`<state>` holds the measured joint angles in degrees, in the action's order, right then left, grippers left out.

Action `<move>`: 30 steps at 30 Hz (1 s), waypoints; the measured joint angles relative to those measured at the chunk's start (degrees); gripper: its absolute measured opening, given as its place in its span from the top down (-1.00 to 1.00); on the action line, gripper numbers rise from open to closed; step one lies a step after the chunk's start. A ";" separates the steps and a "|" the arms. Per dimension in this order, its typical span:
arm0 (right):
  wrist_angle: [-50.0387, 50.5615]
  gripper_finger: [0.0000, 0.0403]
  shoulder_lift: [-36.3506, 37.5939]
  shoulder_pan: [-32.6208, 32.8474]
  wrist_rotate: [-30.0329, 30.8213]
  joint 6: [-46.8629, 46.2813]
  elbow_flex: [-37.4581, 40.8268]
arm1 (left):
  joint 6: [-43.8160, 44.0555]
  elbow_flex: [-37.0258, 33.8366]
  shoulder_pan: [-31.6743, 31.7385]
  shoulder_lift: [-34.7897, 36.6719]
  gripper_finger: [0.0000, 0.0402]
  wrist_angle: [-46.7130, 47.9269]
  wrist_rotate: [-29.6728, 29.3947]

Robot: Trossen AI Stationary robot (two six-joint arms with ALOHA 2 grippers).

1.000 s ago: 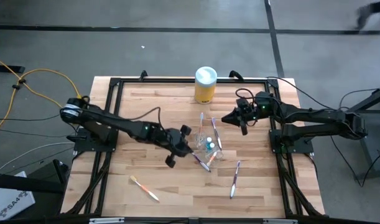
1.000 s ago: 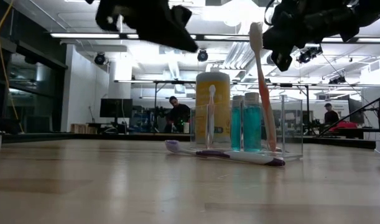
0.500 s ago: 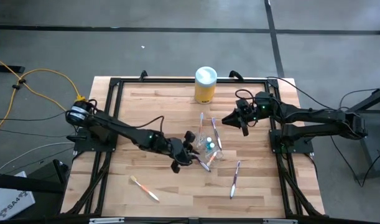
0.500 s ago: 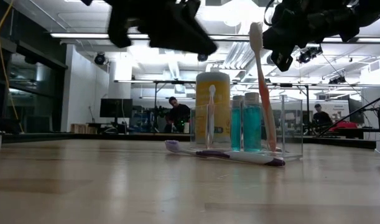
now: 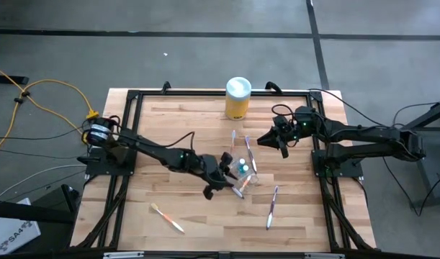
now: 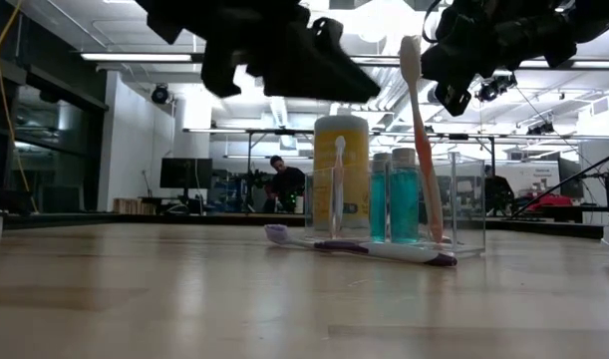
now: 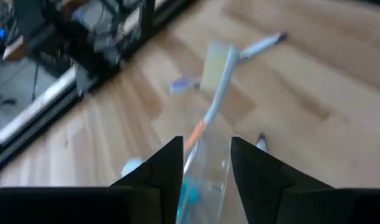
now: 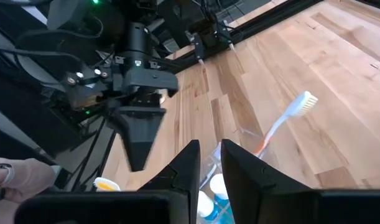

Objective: Pick & Place toothbrushing station
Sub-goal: Put the top orange toothbrush into the top compartment of the transparent organizer

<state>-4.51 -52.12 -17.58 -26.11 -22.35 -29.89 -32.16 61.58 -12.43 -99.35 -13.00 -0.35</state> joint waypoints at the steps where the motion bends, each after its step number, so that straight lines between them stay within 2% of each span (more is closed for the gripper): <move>1: 0.00 0.71 0.00 0.01 0.00 0.03 0.00 | 0.02 0.02 0.29 -0.46 0.36 -1.09 1.49; 12: -0.82 0.71 0.00 0.02 -1.37 -0.13 0.00 | 0.94 0.03 2.53 -3.20 0.36 -5.34 7.45; 18: -1.31 0.71 0.00 0.01 -1.29 -0.19 -0.02 | 0.85 0.14 2.60 -6.05 0.36 -11.18 11.48; 30: -1.79 0.71 0.00 0.00 -1.44 -0.10 -0.02 | 2.02 0.09 2.58 -7.44 0.36 -15.40 11.63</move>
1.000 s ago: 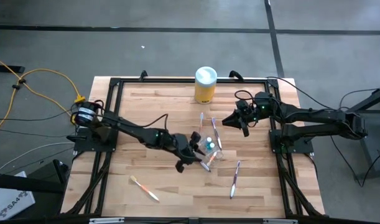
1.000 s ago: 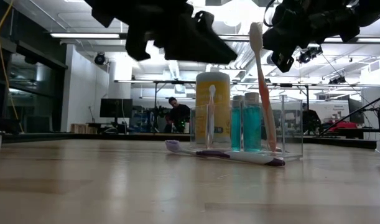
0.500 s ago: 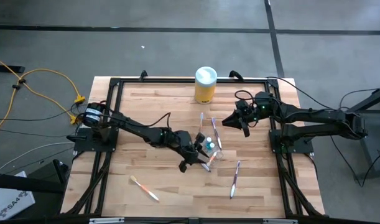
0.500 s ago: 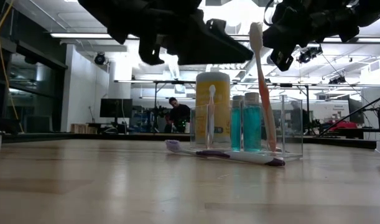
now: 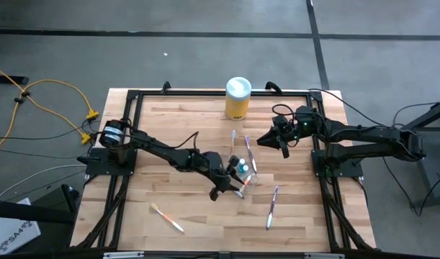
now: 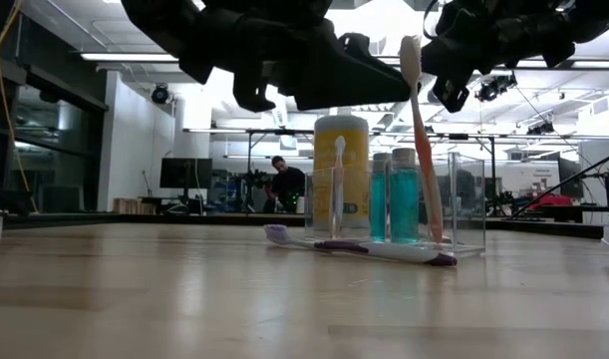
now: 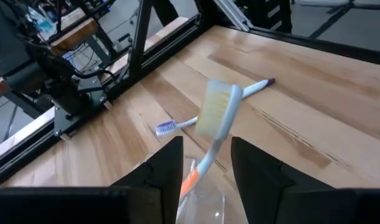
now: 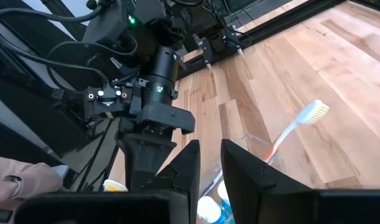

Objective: Pick & Place toothbrushing station
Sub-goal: Put the top orange toothbrush into the top compartment of the transparent organizer

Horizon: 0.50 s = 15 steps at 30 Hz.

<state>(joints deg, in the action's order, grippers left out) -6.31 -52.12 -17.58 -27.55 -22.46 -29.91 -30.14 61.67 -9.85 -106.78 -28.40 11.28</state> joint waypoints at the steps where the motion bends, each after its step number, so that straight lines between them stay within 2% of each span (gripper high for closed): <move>1: -0.03 0.71 0.00 0.02 0.02 0.02 0.02 | 0.01 0.00 0.00 0.00 0.36 -0.35 0.22; 15: -0.59 0.71 0.00 0.00 -0.04 0.02 0.02 | 3.20 0.14 0.63 -2.16 0.36 -3.14 2.57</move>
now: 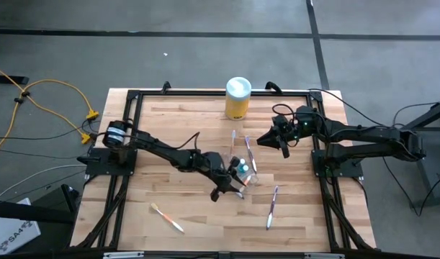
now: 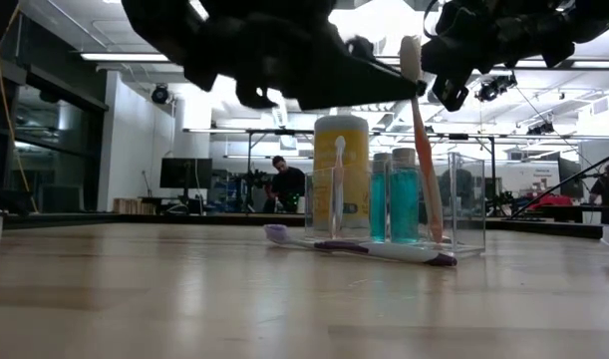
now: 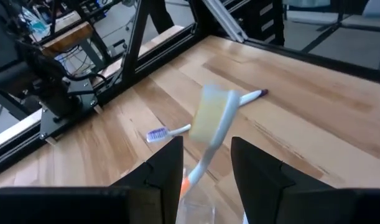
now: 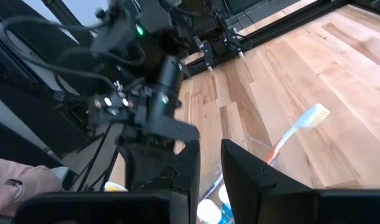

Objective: Pick & Place toothbrushing station
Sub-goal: Put the top orange toothbrush into the top compartment of the transparent organizer

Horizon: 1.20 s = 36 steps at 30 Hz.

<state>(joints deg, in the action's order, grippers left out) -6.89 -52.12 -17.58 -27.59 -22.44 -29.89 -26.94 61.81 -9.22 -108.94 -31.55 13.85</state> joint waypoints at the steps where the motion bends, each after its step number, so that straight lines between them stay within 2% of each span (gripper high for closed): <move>1: -0.21 0.71 0.00 0.00 0.00 0.00 0.00 | 0.02 0.06 0.14 -0.72 0.36 -0.84 -0.01; 13: -0.27 0.71 0.00 0.00 -1.18 0.02 0.00 | 2.08 0.10 0.89 -2.23 0.39 -4.79 0.82; 18: -0.27 0.71 0.00 0.00 -1.18 0.02 0.00 | 2.61 0.10 0.92 -2.23 0.56 -4.47 0.81; 26: -0.24 0.71 0.00 0.00 -1.18 0.02 0.00 | 2.11 0.10 0.94 -2.14 0.94 -4.62 0.61; 36: -0.24 0.71 0.00 0.00 -1.31 0.02 0.00 | -0.67 0.10 0.95 -2.12 0.96 -5.26 0.67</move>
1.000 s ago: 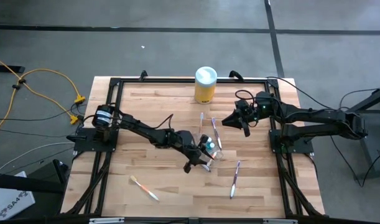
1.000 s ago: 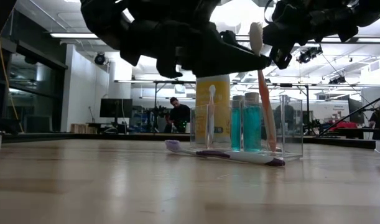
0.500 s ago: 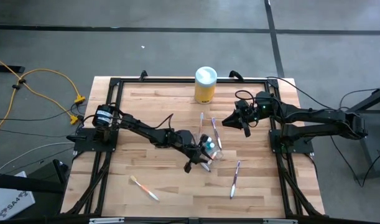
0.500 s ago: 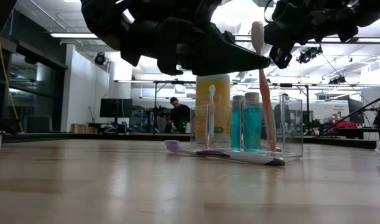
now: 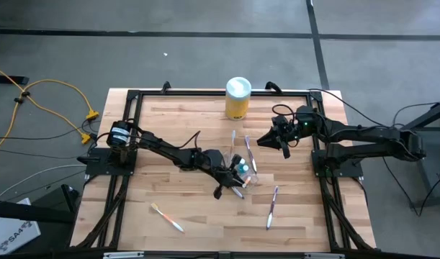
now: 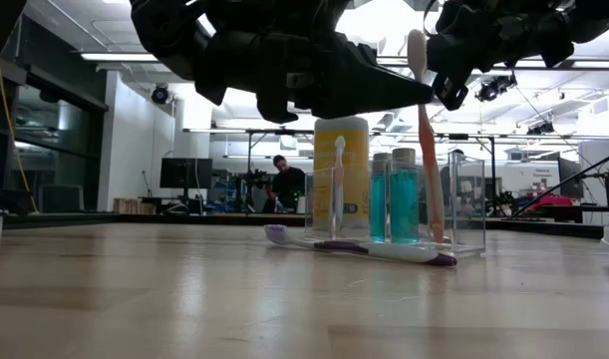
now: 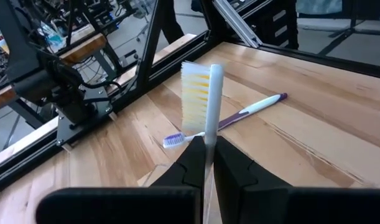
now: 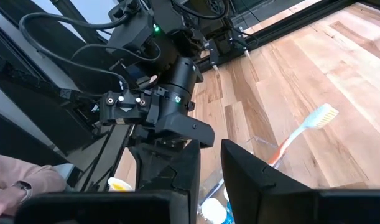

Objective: Pick & Place toothbrushing station
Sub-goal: Put the top orange toothbrush into the top compartment of the transparent organizer

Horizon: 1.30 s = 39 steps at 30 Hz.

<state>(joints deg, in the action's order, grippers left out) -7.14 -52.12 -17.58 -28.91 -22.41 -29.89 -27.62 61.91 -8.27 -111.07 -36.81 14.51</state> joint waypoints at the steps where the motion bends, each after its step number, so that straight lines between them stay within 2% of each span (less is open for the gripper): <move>1: 0.00 0.71 0.00 0.00 0.00 0.00 0.00 | 0.00 0.00 0.00 0.00 0.96 -0.28 0.01; 13: 0.01 0.71 0.00 0.00 -0.02 0.02 0.00 | -2.30 -0.04 -0.02 0.05 0.98 -3.79 -1.26; 19: 0.02 0.71 0.00 0.00 -1.17 0.02 0.00 | 0.55 -0.09 -0.04 2.48 0.98 -2.93 -2.84; 32: -0.32 0.71 -0.01 0.02 -1.36 0.13 0.00 | 14.08 -0.11 -0.13 18.95 0.98 16.77 -5.94; 39: -0.35 0.71 -0.02 0.02 -1.50 0.22 0.00 | 14.39 -0.15 0.52 24.18 0.99 25.57 -15.63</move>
<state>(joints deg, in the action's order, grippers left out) -7.48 -52.14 -17.56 -30.41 -22.20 -29.89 -13.22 61.76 -7.76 -86.88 -11.24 -1.12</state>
